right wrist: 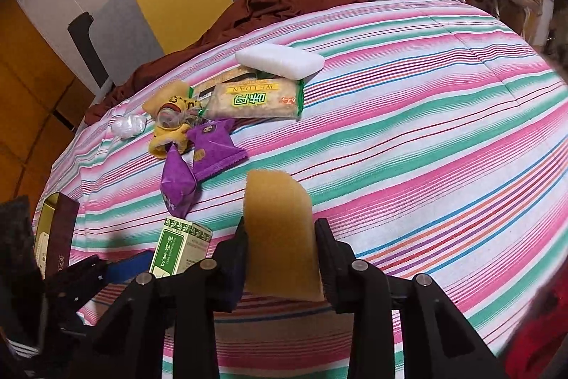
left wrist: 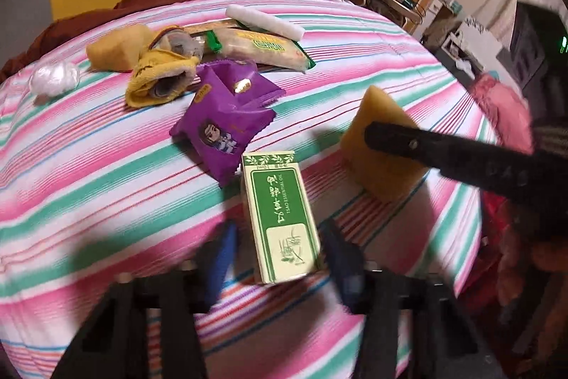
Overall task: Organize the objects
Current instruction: 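Grasp the green-white box with the left gripper while the right gripper grasps a yellow sponge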
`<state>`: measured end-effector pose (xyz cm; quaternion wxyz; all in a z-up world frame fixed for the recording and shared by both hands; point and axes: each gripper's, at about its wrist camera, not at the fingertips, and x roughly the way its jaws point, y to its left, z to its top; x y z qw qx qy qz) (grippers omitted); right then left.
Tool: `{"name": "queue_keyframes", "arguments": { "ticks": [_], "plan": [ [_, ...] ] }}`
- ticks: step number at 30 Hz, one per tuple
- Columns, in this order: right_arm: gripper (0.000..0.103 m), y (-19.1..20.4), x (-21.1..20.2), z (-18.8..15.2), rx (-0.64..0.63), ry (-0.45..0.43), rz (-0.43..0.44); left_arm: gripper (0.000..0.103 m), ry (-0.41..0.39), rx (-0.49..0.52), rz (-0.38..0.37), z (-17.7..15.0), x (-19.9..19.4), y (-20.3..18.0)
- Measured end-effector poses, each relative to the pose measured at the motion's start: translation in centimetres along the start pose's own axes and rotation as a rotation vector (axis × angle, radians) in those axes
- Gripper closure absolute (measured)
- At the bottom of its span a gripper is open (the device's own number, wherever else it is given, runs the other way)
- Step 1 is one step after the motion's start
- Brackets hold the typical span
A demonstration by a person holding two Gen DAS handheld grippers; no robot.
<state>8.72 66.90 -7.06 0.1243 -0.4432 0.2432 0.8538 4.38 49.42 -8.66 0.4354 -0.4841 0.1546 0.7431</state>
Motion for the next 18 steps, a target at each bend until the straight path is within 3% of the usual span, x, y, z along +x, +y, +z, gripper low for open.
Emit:
{"name": "queue_keyframes", "arguments": {
  "ticks": [3, 9, 13, 18],
  "plan": [
    [0.068, 0.0, 0.0, 0.0, 0.001, -0.001, 0.0, 0.072, -0.026, 0.06, 0.028, -0.5, -0.3, 0.1],
    [0.068, 0.0, -0.1, 0.1, 0.003, -0.012, 0.017, 0.072, -0.066, 0.043, 0.0, -2.1, -1.4, 1.4],
    [0.068, 0.6, -0.5, 0.1, -0.017, -0.04, 0.044, 0.073, -0.101, 0.084, 0.03, -3.6, -2.3, 1.7],
    [0.068, 2.0, -0.8, 0.0, -0.085, -0.067, 0.044, 0.073, -0.123, 0.035, 0.037, -5.5, -4.2, 3.2]
  ]
}}
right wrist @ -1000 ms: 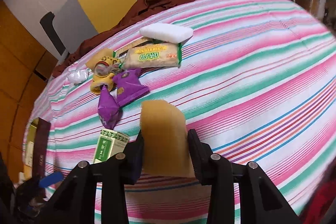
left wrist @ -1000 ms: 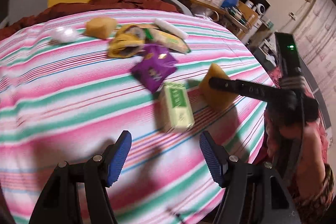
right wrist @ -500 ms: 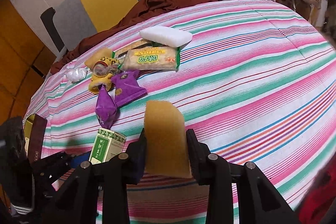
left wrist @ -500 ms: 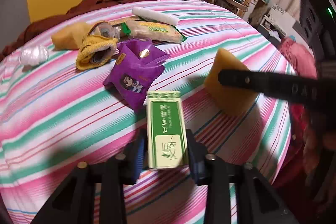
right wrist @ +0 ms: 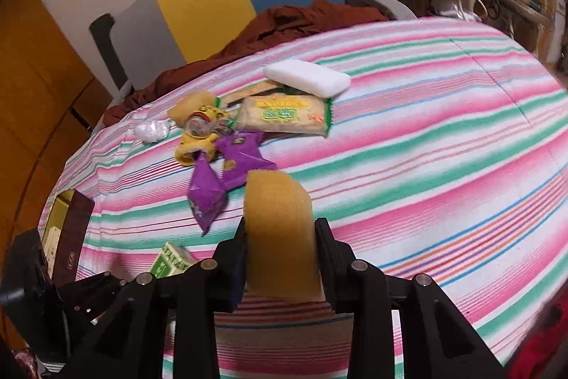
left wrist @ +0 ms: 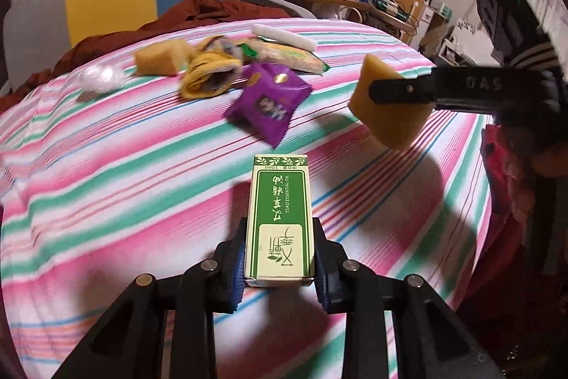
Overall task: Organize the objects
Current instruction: 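Grasp the green-white box with the left gripper while the right gripper grasps a yellow sponge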
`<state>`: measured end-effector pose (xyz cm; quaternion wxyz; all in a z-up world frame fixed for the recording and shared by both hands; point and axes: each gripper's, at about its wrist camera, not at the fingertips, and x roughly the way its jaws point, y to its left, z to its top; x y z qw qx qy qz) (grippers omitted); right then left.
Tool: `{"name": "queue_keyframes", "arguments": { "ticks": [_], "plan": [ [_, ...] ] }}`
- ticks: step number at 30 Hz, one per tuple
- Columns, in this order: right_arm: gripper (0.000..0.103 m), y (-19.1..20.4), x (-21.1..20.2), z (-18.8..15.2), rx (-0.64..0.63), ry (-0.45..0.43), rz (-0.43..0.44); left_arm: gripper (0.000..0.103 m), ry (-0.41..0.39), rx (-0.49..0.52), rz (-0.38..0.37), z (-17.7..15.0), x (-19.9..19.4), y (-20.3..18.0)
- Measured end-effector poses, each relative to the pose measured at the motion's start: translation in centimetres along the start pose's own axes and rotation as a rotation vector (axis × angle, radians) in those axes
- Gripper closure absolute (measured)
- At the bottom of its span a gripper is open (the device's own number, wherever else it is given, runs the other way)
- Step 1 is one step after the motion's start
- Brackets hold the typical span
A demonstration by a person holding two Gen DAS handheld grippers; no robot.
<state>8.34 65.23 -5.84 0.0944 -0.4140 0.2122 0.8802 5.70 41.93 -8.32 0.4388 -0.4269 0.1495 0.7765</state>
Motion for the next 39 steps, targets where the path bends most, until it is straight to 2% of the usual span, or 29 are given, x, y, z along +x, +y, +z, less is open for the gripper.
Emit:
{"name": "queue_keyframes", "arguments": {
  "ticks": [7, 13, 18, 26, 29, 34, 39],
  "plan": [
    [0.068, 0.5, 0.9, -0.5, -0.036, 0.024, -0.028, 0.073, -0.05, -0.086, 0.002, -2.2, -3.4, 2.9],
    [0.068, 0.8, 0.4, -0.6, -0.047, -0.016, -0.034, 0.073, -0.094, -0.159, 0.024, -3.9, -6.9, 5.9],
    [0.068, 1.9, -0.3, -0.6, -0.059, -0.067, 0.039, 0.073, -0.14, -0.24, 0.052, -4.4, -10.1, 9.3],
    [0.068, 5.4, -0.6, -1.5, -0.195, -0.114, 0.072, 0.073, -0.224, -0.385, 0.118, -5.8, -14.7, 15.5],
    [0.068, 6.3, -0.4, -1.9, -0.203, -0.12, 0.09, 0.073, -0.239, -0.429, 0.137, -6.4, -15.7, 17.5],
    [0.068, 8.4, 0.1, -2.8, -0.215, -0.092, 0.137, 0.073, -0.231, -0.506, 0.176, -7.5, -16.6, 21.1],
    [0.068, 11.9, -0.3, -3.6, -0.207, -0.084, 0.249, 0.073, -0.206, -0.551, 0.206, -8.2, -16.2, 24.0]
  ]
}}
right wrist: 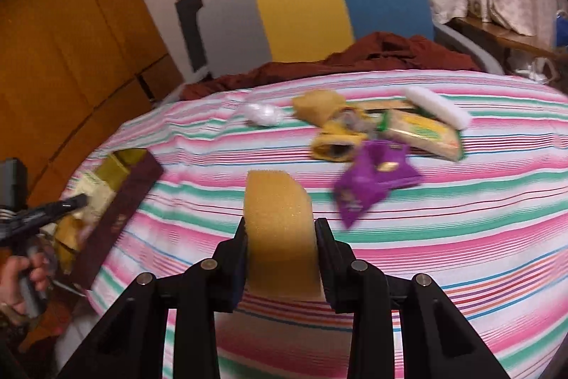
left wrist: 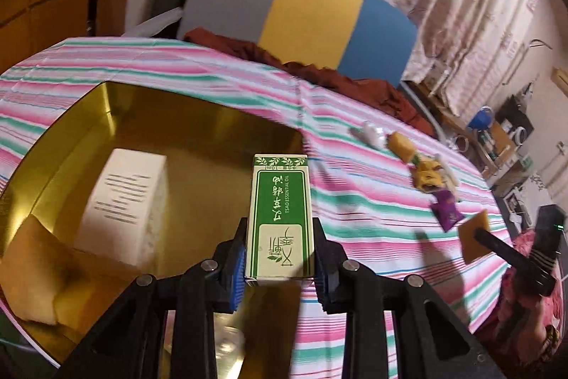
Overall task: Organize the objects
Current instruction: 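Grasp the green-white box with the left gripper while the right gripper grasps a yellow sponge, then carry the green-white box and yellow sponge into the gold tray and release both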
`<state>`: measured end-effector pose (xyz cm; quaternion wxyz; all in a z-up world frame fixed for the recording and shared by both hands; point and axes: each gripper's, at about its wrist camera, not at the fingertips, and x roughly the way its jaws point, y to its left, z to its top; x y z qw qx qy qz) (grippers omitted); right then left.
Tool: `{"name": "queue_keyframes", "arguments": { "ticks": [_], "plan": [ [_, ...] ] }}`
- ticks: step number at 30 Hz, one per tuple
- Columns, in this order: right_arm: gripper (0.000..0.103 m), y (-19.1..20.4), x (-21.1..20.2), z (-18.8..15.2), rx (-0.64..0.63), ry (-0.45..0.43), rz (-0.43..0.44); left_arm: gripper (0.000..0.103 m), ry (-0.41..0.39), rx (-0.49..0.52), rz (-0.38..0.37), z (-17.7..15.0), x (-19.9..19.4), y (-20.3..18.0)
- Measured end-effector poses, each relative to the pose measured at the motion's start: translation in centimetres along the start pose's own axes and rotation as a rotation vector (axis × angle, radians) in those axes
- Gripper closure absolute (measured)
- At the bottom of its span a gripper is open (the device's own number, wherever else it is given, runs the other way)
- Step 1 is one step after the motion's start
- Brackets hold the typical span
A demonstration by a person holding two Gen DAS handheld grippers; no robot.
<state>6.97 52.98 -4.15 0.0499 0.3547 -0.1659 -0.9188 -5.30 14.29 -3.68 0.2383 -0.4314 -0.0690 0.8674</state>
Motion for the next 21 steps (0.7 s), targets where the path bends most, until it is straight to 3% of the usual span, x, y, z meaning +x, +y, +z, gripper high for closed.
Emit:
{"name": "queue_keyframes", "arguments": {
  "ticks": [11, 14, 21],
  "plan": [
    [0.068, 9.9, 2.8, -0.9, 0.032, 0.02, 0.244, 0.072, 0.082, -0.063, -0.008, -0.1, 2.4, 3.7],
    [0.068, 12.3, 3.6, -1.3, 0.03, 0.027, 0.291, 0.066, 0.102, -0.079, 0.005, -0.3, 2.4, 4.4],
    [0.068, 16.2, 5.4, -1.9, 0.026, 0.067, 0.338, 0.061, 0.032, -0.05, 0.023, -1.0, 0.1, 5.2]
  ]
}}
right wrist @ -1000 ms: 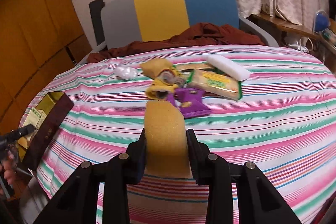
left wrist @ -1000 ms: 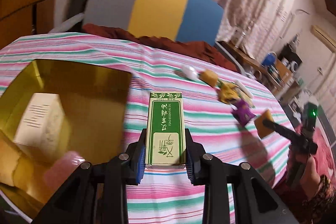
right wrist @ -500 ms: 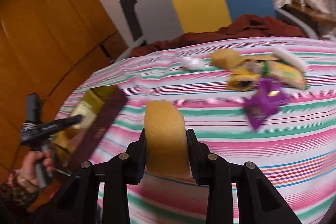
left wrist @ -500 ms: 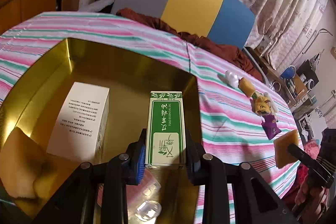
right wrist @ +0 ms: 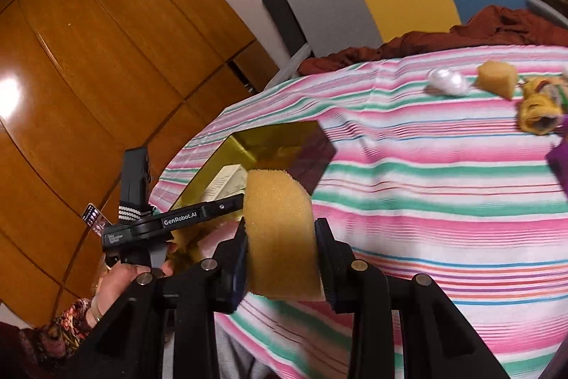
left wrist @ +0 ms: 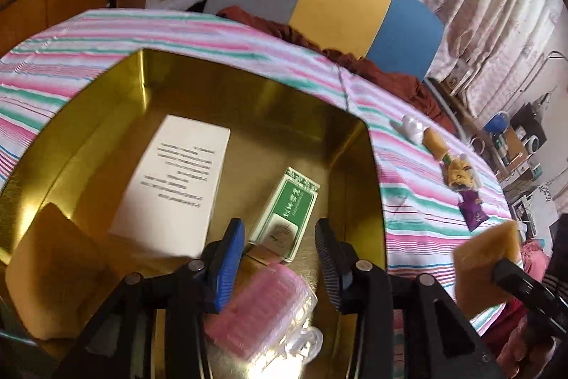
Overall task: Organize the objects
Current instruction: 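Carry the green-white box and yellow sponge into the gold tray and release both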
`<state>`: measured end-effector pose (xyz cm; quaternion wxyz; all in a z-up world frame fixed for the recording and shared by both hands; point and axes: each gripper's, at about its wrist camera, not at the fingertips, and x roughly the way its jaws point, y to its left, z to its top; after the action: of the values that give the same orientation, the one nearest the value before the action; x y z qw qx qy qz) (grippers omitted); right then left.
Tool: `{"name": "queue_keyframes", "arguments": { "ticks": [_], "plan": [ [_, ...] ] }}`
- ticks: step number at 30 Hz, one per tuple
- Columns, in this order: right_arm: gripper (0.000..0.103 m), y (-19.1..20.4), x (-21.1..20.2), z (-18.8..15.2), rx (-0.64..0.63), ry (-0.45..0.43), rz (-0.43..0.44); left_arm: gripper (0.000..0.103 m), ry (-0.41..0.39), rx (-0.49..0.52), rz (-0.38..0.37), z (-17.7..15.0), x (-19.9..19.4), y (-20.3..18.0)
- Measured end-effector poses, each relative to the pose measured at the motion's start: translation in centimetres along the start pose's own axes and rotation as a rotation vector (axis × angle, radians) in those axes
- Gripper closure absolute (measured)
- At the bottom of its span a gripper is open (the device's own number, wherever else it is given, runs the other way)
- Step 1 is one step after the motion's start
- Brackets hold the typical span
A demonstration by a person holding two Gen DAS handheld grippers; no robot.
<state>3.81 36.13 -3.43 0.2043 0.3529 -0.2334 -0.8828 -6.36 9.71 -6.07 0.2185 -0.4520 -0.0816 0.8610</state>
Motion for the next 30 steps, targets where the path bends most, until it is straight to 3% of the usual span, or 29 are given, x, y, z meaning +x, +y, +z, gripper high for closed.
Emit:
{"name": "queue_keyframes", "arguments": {
  "ticks": [6, 12, 16, 26, 29, 30],
  "plan": [
    [0.068, 1.8, 2.6, 0.5, 0.025, 0.022, 0.039, 0.061, -0.16, -0.042, 0.015, -1.1, -4.0, 1.4],
    [0.068, 4.9, 5.6, 1.6, -0.005, 0.038, 0.053, 0.059, -0.235, -0.147, 0.068, -0.9, -6.2, 4.0],
    [0.068, 5.8, 7.7, 2.9, -0.005, 0.036, 0.007, 0.059, -0.233, -0.195, 0.092, -0.6, -6.3, 5.1],
    [0.067, 6.0, 13.3, 7.2, -0.159, 0.03, -0.245, 0.059, -0.227, -0.194, 0.103, -0.7, -6.3, 5.0],
    [0.061, 5.0, 14.6, 7.6, -0.132, 0.049, -0.286, 0.059, -0.228, -0.193, 0.101, -0.6, -6.3, 5.0],
    [0.054, 4.7, 14.7, 7.6, -0.12, 0.048, -0.28, 0.059, -0.23, -0.194, 0.101, -0.7, -6.4, 5.0]
  ]
}}
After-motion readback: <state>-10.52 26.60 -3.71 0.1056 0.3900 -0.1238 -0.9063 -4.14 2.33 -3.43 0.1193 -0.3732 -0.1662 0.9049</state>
